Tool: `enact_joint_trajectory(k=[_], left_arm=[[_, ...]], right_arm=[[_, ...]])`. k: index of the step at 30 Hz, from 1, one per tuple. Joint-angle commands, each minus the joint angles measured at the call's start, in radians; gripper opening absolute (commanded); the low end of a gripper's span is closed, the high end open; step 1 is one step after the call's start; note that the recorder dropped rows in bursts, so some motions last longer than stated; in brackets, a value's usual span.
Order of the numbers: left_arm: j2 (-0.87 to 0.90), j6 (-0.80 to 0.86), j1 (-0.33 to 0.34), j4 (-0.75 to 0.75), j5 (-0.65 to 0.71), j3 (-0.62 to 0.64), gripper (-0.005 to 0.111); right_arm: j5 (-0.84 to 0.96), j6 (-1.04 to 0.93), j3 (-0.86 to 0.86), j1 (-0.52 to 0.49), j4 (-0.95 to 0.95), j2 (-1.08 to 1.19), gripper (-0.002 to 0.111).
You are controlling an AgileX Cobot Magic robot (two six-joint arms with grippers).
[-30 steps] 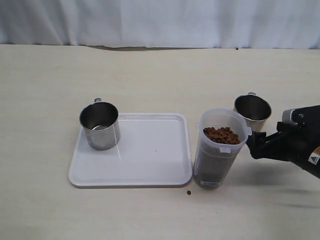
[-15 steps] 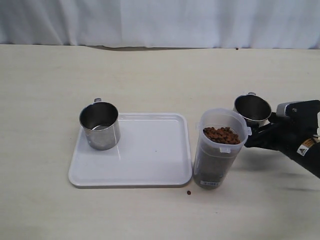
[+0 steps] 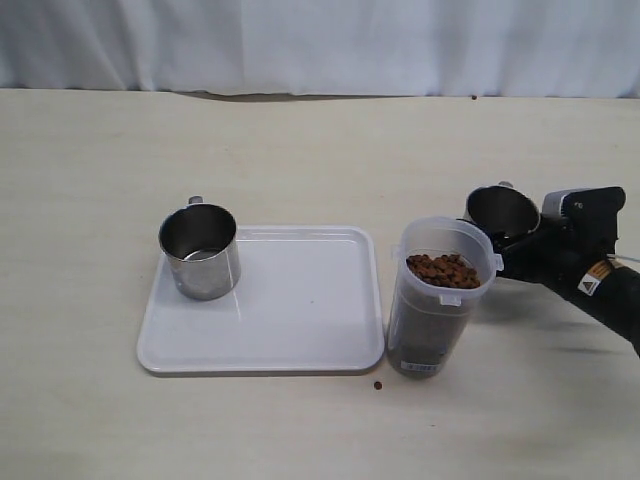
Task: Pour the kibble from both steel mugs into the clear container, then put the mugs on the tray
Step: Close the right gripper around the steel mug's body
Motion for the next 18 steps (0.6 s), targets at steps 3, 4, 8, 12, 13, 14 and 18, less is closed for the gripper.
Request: enact_joint_trajectory(k=[3,4,8,12,13,14,18], left_arm=[[-0.005,0.005,-0.009,0.003,-0.015,0.003,0.0],[-0.005,0.005,-0.009,0.003,-0.015,0.003,0.0],[-0.005,0.005,-0.009,0.003,-0.015,0.003,0.0],[-0.005,0.005,-0.009,0.003,-0.015,0.003,0.0],[-0.005,0.005,-0.009,0.003,-0.015,0.003,0.0],[-0.005,0.005,-0.009,0.003,-0.015,0.003,0.0],[-0.005,0.005,-0.009,0.003,-0.015,0.003,0.0]], right_arm=[[-0.013,0.006,-0.002,0.001,0.018,0.003,0.036],[-0.013,0.006,-0.002,0.001,0.018,0.003,0.028],[-0.013,-0.001,-0.002,0.001,0.018,0.003,0.005],[-0.013,-0.053,0.007,-0.001,0.018,-0.007,0.005],[-0.013,-0.055,0.013,-0.001,0.027,-0.021,0.005],[-0.013,-0.055,0.017,-0.001,0.042,-0.043,0.005],[-0.013,-0.048,0.035,-0.001,0.086,-0.168,0.005]])
